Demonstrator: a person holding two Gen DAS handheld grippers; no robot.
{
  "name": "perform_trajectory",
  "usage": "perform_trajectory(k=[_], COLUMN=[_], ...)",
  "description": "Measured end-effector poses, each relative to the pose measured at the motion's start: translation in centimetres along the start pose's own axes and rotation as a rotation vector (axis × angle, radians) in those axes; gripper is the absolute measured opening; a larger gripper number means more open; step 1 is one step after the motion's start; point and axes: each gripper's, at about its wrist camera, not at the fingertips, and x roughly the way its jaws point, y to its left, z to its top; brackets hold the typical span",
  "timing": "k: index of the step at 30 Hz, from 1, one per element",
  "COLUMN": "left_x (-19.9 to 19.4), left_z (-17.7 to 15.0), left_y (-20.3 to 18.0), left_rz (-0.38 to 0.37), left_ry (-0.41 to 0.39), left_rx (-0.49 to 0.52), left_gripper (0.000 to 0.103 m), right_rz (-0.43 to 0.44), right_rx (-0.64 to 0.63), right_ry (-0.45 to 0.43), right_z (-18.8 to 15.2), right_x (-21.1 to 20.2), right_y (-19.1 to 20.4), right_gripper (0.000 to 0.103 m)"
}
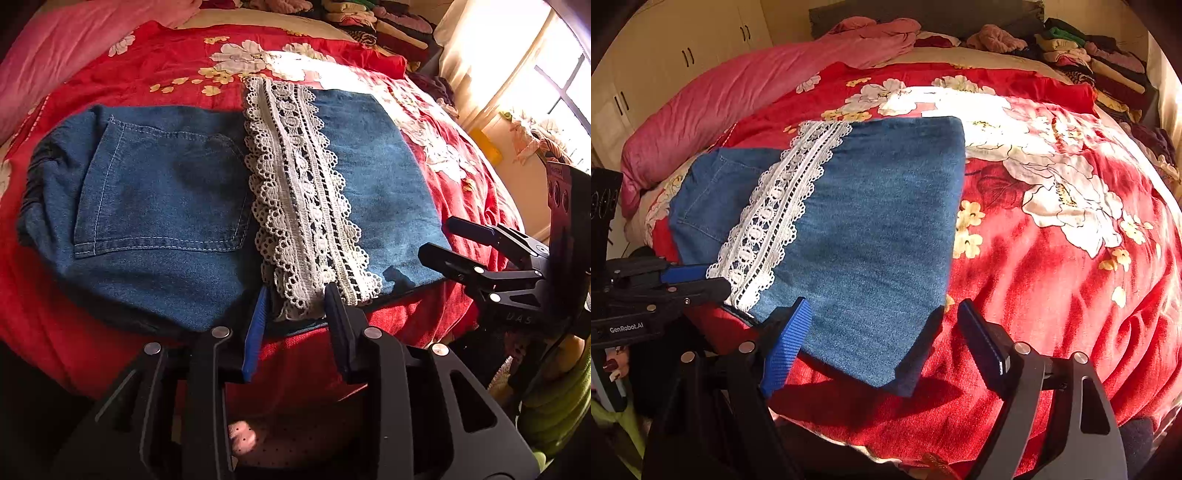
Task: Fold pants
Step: 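Release the hem with both grippers and smooth the folded pants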
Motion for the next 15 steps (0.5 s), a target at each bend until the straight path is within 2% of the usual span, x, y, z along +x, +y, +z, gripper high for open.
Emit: perform_trajectory(k=[3, 6, 12, 15], left_x=[-0.3, -0.6, -1.4, -1.8], left_z=[0.0, 0.1, 0.3, 0.3], left_y=[-0.1, -0.1, -0.1, 0.0], left_rz=[0.001, 0.001, 0.005, 0.014], left_ry=[-0.004, -0.012, -0.031, -0.045], left_rx=[0.001, 0.001, 0.002, 0.006], left_gripper=[0.027, 0.032, 0.049, 0.061], right_rz=[-0.002, -0.004, -0.009, -0.015], right_rx=[0.007, 0.009, 0.002, -0.001], right_ry=[-0.016, -0.026, -0.045, -0.051], right_z=[0.2, 0.3, 0.5, 0.6], right_x=[-0.6, -1.0, -1.8, -2.1], right_y=[-0.2, -0.2, 0.1, 0.3], right_gripper=[0.086, 0.092, 0.095, 0.095])
